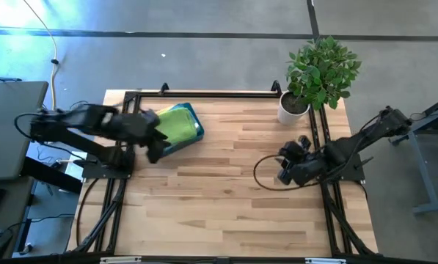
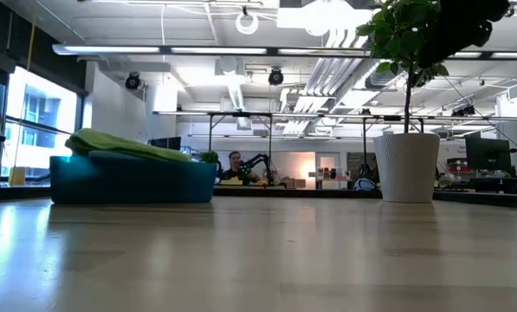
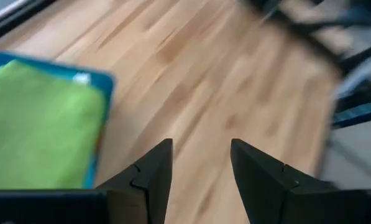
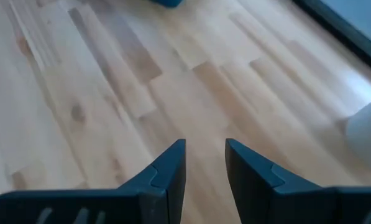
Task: Fold microfiber towels
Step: Return to Home Position
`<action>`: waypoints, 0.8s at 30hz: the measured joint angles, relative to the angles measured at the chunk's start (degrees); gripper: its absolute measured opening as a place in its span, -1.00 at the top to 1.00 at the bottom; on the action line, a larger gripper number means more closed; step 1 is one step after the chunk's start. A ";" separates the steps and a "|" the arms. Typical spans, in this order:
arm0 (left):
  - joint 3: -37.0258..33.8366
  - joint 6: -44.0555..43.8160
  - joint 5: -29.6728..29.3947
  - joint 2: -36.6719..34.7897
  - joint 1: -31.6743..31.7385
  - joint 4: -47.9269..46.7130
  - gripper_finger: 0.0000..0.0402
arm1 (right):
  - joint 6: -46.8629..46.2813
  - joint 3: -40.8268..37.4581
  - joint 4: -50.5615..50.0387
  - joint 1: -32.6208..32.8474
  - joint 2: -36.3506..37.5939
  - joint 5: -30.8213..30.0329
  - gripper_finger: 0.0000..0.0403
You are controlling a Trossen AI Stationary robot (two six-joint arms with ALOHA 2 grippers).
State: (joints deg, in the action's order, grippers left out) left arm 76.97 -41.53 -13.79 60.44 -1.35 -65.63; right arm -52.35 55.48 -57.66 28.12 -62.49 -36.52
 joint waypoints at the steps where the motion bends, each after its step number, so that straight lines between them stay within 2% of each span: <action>1: 0.00 -0.56 -0.55 -1.88 -1.42 1.03 0.25 | 1.48 0.00 0.08 -0.76 0.88 -0.12 0.49; 4: 0.00 -0.79 -3.32 -6.37 -6.10 5.17 0.25 | 5.28 0.00 -0.02 -3.18 3.54 -0.14 0.49; 8: -0.02 5.81 -7.10 -9.52 -13.44 10.62 0.25 | 6.31 -0.02 -1.55 -6.53 7.38 -0.56 0.49; 13: -0.02 13.10 -11.18 -10.30 -21.65 13.46 0.25 | 6.33 -0.02 -2.83 -8.43 11.27 -2.09 0.49; 18: -0.07 15.23 -14.42 -10.29 -29.11 12.85 0.25 | 4.92 -0.23 -3.83 -8.61 13.48 -3.96 0.49; 21: -0.07 15.26 -17.10 -10.29 -32.92 12.62 0.25 | 4.36 -5.05 0.37 -8.61 15.51 -4.09 0.49; 24: -0.07 13.10 -20.81 -10.95 -36.34 12.48 0.25 | 3.51 -14.84 12.06 -8.61 19.09 -2.07 0.49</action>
State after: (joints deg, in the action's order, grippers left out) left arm 76.90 -28.43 -34.60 49.49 -37.68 -53.15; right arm -48.84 40.64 -45.60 19.51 -43.41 -38.60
